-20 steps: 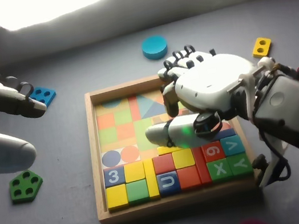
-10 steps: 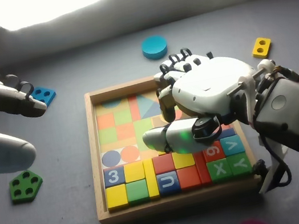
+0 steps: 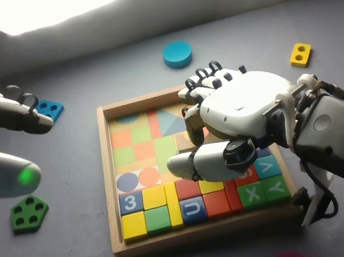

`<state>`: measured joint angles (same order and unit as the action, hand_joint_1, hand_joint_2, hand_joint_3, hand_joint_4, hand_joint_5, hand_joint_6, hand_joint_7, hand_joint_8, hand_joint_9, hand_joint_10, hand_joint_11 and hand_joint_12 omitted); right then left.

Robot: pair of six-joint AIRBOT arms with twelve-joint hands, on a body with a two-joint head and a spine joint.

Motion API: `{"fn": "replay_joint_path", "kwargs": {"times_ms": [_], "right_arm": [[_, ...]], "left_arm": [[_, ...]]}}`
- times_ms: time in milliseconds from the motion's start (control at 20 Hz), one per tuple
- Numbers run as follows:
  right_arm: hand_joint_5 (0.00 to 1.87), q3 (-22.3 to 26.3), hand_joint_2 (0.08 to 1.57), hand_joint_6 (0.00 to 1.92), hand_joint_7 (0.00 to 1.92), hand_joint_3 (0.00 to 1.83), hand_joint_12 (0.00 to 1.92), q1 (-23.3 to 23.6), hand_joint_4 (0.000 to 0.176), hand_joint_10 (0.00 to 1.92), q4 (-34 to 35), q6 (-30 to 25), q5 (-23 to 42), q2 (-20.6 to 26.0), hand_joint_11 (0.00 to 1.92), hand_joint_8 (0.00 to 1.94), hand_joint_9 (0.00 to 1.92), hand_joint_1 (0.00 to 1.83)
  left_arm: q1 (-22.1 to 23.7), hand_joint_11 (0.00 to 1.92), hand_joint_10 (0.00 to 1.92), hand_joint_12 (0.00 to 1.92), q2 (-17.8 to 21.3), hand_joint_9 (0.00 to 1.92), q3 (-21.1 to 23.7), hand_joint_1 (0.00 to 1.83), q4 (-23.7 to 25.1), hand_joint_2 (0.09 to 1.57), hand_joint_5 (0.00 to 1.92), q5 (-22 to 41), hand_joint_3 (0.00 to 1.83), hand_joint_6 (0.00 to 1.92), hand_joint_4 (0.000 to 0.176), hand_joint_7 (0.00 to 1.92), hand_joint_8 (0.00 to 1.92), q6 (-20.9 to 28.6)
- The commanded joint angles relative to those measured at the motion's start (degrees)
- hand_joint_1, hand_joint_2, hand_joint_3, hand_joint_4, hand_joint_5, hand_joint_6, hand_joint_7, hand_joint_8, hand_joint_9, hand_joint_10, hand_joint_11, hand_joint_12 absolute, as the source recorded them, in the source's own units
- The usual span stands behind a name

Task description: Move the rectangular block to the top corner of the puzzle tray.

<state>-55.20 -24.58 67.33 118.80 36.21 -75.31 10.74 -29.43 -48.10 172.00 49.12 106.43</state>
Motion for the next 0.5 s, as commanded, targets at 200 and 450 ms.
{"fn": "replay_joint_path", "kwargs": {"times_ms": [200,450], "right_arm": [[0.57,-0.21,1.2,0.8,0.13,0.0,0.0,0.41,0.0,0.0,-2.95,-0.07,2.98,-0.04,0.0,0.01,0.0,0.0],[0.55,1.99,1.2,0.8,0.13,0.0,0.0,2.38,0.0,0.0,-2.94,0.8,4.26,1.86,0.0,0.0,0.0,0.0]], "left_arm": [[1.24,0.0,0.0,0.75,0.08,0.28,-0.43,0.0,0.57,1.21,0.29,-4.65,0.0,0.0,0.0,0.27,0.0,0.16],[1.26,0.0,0.0,0.77,0.08,0.29,-0.3,0.0,0.57,1.21,0.3,-4.65,0.0,0.0,0.0,0.27,0.0,0.16]]}}
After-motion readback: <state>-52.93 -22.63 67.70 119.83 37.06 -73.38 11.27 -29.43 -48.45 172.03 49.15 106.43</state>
